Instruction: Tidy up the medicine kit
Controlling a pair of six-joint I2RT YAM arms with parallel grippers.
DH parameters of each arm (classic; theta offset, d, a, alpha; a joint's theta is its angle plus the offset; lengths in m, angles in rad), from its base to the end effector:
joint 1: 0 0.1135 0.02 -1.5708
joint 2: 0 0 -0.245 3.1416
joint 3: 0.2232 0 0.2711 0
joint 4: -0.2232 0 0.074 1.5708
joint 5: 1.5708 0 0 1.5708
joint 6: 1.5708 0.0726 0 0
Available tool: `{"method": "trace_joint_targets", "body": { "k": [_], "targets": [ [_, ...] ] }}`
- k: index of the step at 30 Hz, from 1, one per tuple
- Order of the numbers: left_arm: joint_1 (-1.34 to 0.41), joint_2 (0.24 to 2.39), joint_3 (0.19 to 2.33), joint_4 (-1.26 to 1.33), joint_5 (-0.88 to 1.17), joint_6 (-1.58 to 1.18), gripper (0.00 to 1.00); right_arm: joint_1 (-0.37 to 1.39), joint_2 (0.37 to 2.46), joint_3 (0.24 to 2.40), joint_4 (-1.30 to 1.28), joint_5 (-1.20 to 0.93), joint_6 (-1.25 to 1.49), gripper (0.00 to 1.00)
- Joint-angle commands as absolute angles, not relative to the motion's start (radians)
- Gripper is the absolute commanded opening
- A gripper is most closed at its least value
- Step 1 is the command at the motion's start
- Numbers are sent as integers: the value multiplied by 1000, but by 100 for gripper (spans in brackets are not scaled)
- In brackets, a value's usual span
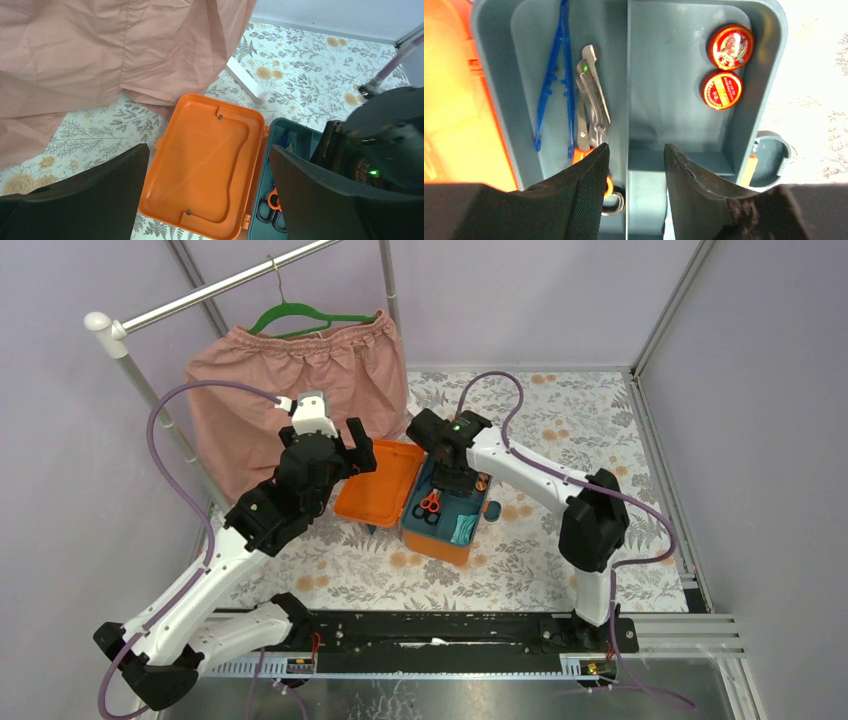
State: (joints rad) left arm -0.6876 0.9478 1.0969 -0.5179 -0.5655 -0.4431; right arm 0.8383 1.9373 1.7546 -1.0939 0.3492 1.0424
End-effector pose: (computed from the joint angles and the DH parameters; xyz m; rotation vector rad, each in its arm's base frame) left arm 0.2223 -0.1323 0.3623 -0.1401 1.8811 -0.2256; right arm 0.2993 0.2956 0.2171 0.3438 2.6676 0.0422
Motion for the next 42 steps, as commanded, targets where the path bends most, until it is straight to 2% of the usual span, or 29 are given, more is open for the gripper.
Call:
{"method": "trace_joint_targets", "body": {
  "k": [1,9,15,17,21,27,35,42],
  "targets": [
    [-693,951,1099,-524,-594,-433,99,836,1821,1815,-1101,345,1013,53],
    [-682,960,1118,-554,-573,-454,99,836,1676,1772,-1029,395,933,56],
    [-587,988,1105,-575,-398,-496,99,808,1443,1534,-824,525,819,60],
    [-530,1006,1089,-570,-318,-507,99,759,1364,1413,-751,490,803,61],
    [-413,1064,1054,-538,-154,-532,99,618,1271,1271,-654,278,745,63],
    [-253,1165,999,-463,86,-549,99,594,1301,1266,-662,255,607,72],
    [-206,1288,989,-458,33,-538,99,573,1358,1253,-632,223,539,77],
    [-192,1374,1006,-427,101,-515,99,543,1347,1159,-560,103,557,79]
  ]
}}
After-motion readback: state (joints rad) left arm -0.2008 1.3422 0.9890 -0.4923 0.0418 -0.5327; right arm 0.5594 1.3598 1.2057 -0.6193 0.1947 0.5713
